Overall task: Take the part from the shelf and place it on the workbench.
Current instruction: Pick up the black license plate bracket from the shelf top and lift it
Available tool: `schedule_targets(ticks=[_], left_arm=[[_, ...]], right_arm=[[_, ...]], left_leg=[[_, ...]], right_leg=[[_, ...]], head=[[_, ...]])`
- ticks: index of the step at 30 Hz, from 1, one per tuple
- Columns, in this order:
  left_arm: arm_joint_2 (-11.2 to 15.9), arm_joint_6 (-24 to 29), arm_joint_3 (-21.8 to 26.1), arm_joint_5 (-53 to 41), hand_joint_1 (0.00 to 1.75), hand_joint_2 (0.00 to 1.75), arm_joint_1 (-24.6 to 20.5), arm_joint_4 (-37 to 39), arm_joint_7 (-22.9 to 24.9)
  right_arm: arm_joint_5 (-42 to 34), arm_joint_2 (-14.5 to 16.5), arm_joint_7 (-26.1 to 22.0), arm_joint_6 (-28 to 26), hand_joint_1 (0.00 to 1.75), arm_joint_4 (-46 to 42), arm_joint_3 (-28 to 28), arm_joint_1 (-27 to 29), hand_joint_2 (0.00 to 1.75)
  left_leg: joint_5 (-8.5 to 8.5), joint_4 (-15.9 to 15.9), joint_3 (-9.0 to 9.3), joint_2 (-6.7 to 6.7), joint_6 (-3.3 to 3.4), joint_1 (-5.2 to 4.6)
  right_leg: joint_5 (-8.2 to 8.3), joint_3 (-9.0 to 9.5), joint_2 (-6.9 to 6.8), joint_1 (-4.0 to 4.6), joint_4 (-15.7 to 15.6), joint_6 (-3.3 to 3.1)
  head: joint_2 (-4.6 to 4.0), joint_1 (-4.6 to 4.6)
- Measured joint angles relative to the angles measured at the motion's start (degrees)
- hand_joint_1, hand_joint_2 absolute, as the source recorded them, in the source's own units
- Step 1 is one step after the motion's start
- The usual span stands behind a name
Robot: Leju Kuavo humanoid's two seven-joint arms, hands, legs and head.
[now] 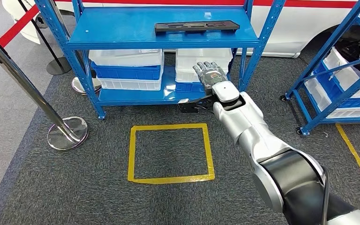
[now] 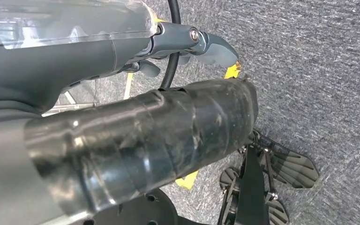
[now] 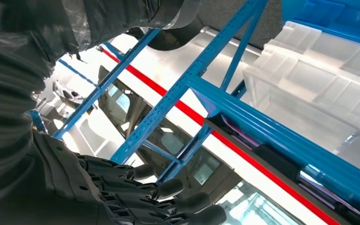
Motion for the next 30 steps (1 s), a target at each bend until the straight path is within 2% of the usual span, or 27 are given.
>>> schedule_targets(ticks=[3, 5, 8, 10, 12, 14, 15, 16, 17, 18, 19, 20, 21, 23, 25, 26, 27, 28, 30], left_arm=[[0.0, 0.0, 0.0, 0.0, 0.00, 0.00, 0.0, 0.0, 0.1], [0.0, 0.0, 0.0, -0.1, 0.00, 0.00, 0.0, 0.0, 0.1], [0.0, 0.0, 0.0, -0.3, 0.00, 0.00, 0.0, 0.0, 0.4], [0.0, 0.0, 0.0, -0.3, 0.00, 0.00, 0.0, 0.0, 0.6], [-0.1, 0.0, 0.0, -0.4, 0.00, 0.00, -0.1, 0.0, 0.6], [-0.2, 0.0, 0.0, -0.5, 0.00, 0.00, -0.1, 0.0, 0.6], [-0.2, 0.0, 0.1, -0.6, 0.00, 0.00, -0.1, 0.0, 0.6], [-0.2, 0.0, 0.1, -0.6, 0.00, 0.00, -0.2, 0.0, 0.6], [-0.3, 0.0, 0.1, -0.7, 0.00, 0.00, -0.1, 0.0, 0.6], [-0.3, 0.0, 0.1, -0.7, 0.00, 0.00, -0.1, 0.0, 0.6], [-0.3, -0.1, 0.1, -0.7, 0.00, 0.00, 0.0, 0.0, 0.6], [-0.4, -0.1, 0.1, -0.7, 0.00, 0.00, 0.0, 0.0, 0.6], [-0.4, -0.1, 0.1, -0.7, 0.00, 0.00, -0.1, 0.1, 0.6], [-0.4, -0.1, 0.1, -0.8, 0.00, 0.00, -0.2, 0.1, 0.6], [-0.4, 0.1, 0.1, -0.9, 0.00, 0.00, -0.3, 0.1, 0.7], [-0.4, 0.2, 0.1, -1.0, 0.00, 0.00, -0.2, 0.1, 0.8], [-0.4, 0.2, 0.1, -1.1, 0.00, 0.00, -0.2, 0.1, 0.9], [-0.4, 0.3, 0.1, -1.2, 0.00, 0.00, -0.2, 0.1, 0.9], [-0.3, 0.4, 0.1, -1.3, 0.00, 0.00, -0.2, 0.1, 0.9]], right_arm=[[0.0, 0.0, 0.0, 0.0, 0.00, 0.0, 0.0, -0.1, 1.75], [0.1, 0.0, 0.0, 0.0, 0.00, 0.0, 0.0, -0.1, 1.75], [0.2, 0.1, 0.1, 0.2, 0.00, 0.0, 0.0, -0.3, 1.75], [0.3, 0.1, 0.1, 0.4, 0.00, 0.0, 0.0, -0.8, 1.75], [0.3, 0.1, 0.2, 0.7, 0.00, -0.1, 0.0, -1.5, 1.75], [0.4, 0.1, 0.2, 1.1, 0.00, 0.0, 0.0, -1.9, 1.75], [0.4, 0.1, 0.2, 1.2, 0.00, 0.0, 0.0, -1.9, 1.75], [0.4, 0.1, 0.2, 1.3, 0.00, 0.0, 0.0, -1.8, 1.75], [0.4, 0.1, 0.2, 1.3, 0.00, 0.1, 0.0, -1.7, 1.75], [0.4, 0.1, 0.2, 1.3, 0.00, 0.1, 0.0, -1.7, 1.75], [0.4, 0.1, 0.2, 1.3, 0.00, 0.1, 0.0, -1.8, 1.75], [0.4, 0.1, 0.1, 1.3, 0.00, 0.1, 0.0, -1.9, 1.75], [0.4, 0.1, 0.1, 1.3, 0.00, 0.1, 0.0, -2.0, 1.75], [0.4, 0.1, 0.1, 1.3, 0.00, 0.1, 0.0, -2.0, 1.75], [0.4, 0.1, 0.1, 1.3, 0.00, 0.1, 0.0, -2.1, 1.75], [0.4, 0.1, 0.2, 1.3, 0.00, 0.0, 0.0, -2.2, 1.75], [0.4, 0.1, 0.1, 1.4, 0.00, 0.0, 0.0, -2.4, 1.75], [0.5, 0.1, 0.1, 1.4, 0.00, 0.0, 0.0, -2.5, 1.75], [0.5, 0.1, 0.1, 1.5, 0.00, 0.0, 0.0, -2.3, 1.75]], left_leg=[[0.01, 0.0, 0.01, 0.02, 0.00, 0.05], [-0.07, 0.2, -0.07, 0.01, 0.16, -0.05], [-0.17, 0.3, -0.16, -0.03, 0.53, -0.20], [0.09, -0.5, 0.32, 0.06, 1.04, 0.09], [0.43, -1.5, 0.94, 0.27, 1.62, 0.43], [0.41, -1.7, 1.11, 0.40, 1.85, 0.46], [0.32, -1.6, 1.14, 0.40, 1.84, 0.47], [0.17, -1.6, 1.21, 0.34, 1.75, 0.49], [-0.04, -1.4, 1.32, 0.25, 1.59, 0.53], [-0.34, -1.2, 1.51, 0.16, 1.36, 0.61], [-0.77, -0.8, 1.72, 0.08, 1.06, 0.69], [-1.23, -0.4, 1.80, 0.03, 0.69, 0.68], [-1.61, -0.1, 1.81, 0.00, 0.29, 0.66], [-2.20, 0.0, 1.79, -0.01, -0.54, 0.58], [-2.81, -0.1, 2.23, 0.09, -1.34, 0.71], [-3.22, 0.6, 2.15, 0.18, -1.69, 0.79], [-3.92, 2.6, 1.33, 0.25, -1.96, 0.84], [-4.88, 5.8, -0.37, 0.30, -2.14, 0.91], [-6.76, 13.8, -5.70, 0.33, -2.34, 0.93]], right_leg=[[0.00, -0.02, 0.01, 0.05, 0.1, 0.00], [0.03, -0.02, 0.02, -0.14, 0.0, 0.23], [0.07, 0.02, 0.03, -0.36, -0.2, 0.69], [-0.15, 0.04, 0.05, -0.30, 0.0, 1.04], [-2.02, -1.31, 0.09, -0.29, 3.0, 1.30], [-5.46, -5.04, 0.11, -0.47, 10.1, 1.47], [-6.61, -6.98, 0.10, -0.60, 13.6, 1.60], [-6.75, -8.25, 0.09, -0.76, 15.6, 1.71], [-5.69, -8.44, 0.08, -0.92, 15.3, 1.79], [-3.62, -7.45, 0.07, -1.08, 12.8, 1.81], [-1.37, -5.74, 0.05, -1.20, 8.8, 1.81], [0.14, -4.06, 0.07, -1.12, 5.2, 1.77], [0.98, -2.84, 0.09, -1.02, 2.7, 1.58], [0.44, -2.20, 0.17, -0.57, 1.3, 0.86], [-0.13, -1.68, 0.30, -0.58, 1.0, -0.15], [-0.46, -1.08, 0.36, -0.69, 0.8, -0.66], [-0.78, -0.34, 0.41, -0.85, 0.5, -1.08], [-1.19, 0.44, 0.42, -0.89, 0.4, -1.39], [-2.37, 1.91, 0.42, -0.72, 0.4, -1.67]], head=[[0.00, 0.00], [0.00, 0.00], [0.00, -0.01], [0.00, 0.01], [0.00, 0.03], [0.00, 0.02], [0.00, 0.01], [0.00, 0.01], [0.00, 0.02], [0.00, 0.02], [0.00, 0.02], [0.00, 0.03], [0.00, 0.01], [0.00, 0.01], [0.00, 0.01], [0.00, -0.01], [0.00, -0.02], [0.00, -0.05], [0.00, -0.09]])
